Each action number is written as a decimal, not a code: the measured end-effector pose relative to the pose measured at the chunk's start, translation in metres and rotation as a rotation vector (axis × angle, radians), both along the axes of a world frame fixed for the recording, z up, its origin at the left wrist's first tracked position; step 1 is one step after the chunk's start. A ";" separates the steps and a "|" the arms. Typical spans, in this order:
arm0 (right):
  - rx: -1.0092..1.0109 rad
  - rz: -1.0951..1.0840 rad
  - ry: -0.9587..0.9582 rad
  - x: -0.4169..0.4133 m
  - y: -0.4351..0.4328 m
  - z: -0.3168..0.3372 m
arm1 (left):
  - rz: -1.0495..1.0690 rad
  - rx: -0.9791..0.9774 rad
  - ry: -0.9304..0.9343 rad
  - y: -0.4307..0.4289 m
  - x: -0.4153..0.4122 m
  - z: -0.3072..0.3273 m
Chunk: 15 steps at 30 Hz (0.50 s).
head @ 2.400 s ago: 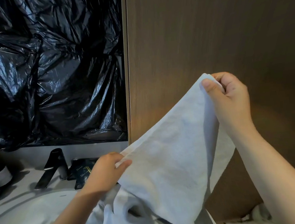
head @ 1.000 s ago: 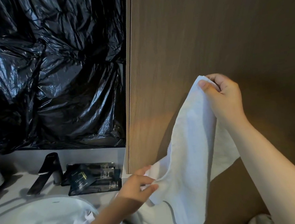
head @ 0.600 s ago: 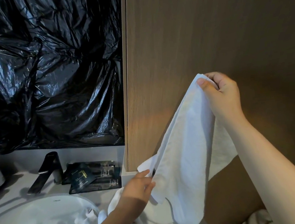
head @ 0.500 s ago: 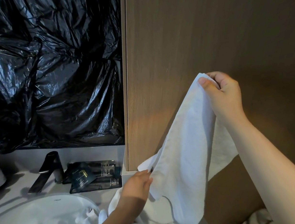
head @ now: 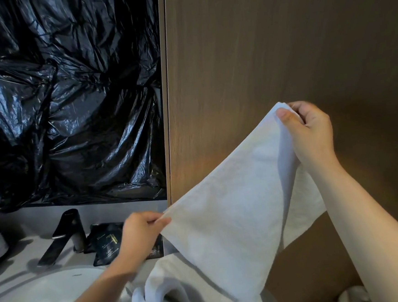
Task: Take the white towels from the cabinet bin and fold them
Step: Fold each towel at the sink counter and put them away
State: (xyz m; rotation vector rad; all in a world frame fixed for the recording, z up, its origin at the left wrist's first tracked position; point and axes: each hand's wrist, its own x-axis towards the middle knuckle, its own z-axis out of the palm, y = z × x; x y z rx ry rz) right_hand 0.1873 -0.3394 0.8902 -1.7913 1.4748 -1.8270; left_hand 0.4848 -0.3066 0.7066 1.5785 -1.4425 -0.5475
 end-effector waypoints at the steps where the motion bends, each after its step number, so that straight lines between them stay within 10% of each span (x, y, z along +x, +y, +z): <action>1: -0.015 -0.007 -0.002 -0.002 0.000 0.001 | 0.025 -0.011 -0.009 -0.002 0.005 0.009; 12: -0.078 -0.071 -0.103 -0.017 -0.004 0.008 | 0.043 -0.133 -0.073 -0.030 0.036 0.093; 15: -0.069 -0.092 -0.113 -0.027 -0.004 0.007 | 0.020 -0.071 0.217 -0.033 0.039 0.111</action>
